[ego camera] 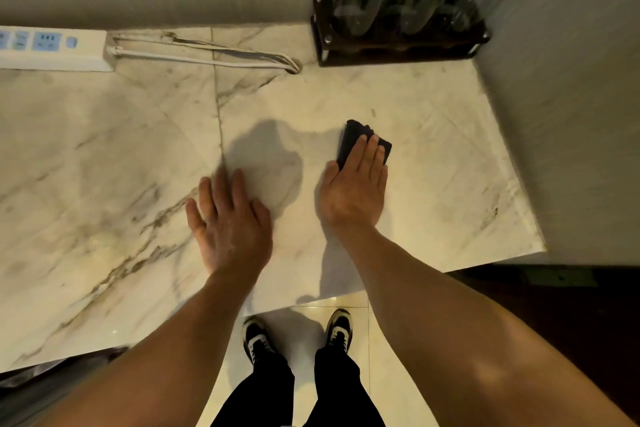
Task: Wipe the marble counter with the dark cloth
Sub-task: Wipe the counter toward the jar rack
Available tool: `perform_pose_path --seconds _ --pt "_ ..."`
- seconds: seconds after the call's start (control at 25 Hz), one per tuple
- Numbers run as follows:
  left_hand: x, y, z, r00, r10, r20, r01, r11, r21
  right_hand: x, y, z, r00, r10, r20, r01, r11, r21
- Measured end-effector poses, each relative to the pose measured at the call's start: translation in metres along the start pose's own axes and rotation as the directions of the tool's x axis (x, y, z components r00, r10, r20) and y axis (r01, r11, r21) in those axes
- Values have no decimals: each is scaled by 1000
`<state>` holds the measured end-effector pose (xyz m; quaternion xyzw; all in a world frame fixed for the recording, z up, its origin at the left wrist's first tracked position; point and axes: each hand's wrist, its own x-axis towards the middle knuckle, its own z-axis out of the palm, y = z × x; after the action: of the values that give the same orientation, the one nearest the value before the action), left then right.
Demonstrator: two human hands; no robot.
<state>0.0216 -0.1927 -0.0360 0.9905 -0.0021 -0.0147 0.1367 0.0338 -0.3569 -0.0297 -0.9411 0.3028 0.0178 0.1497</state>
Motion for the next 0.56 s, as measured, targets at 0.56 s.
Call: perform_pose_path --seconds 0.56 --pt "2 28 -15 999 33 27 -33 999 0 -74 45 -4 996 -89 -5 89 996 -2"
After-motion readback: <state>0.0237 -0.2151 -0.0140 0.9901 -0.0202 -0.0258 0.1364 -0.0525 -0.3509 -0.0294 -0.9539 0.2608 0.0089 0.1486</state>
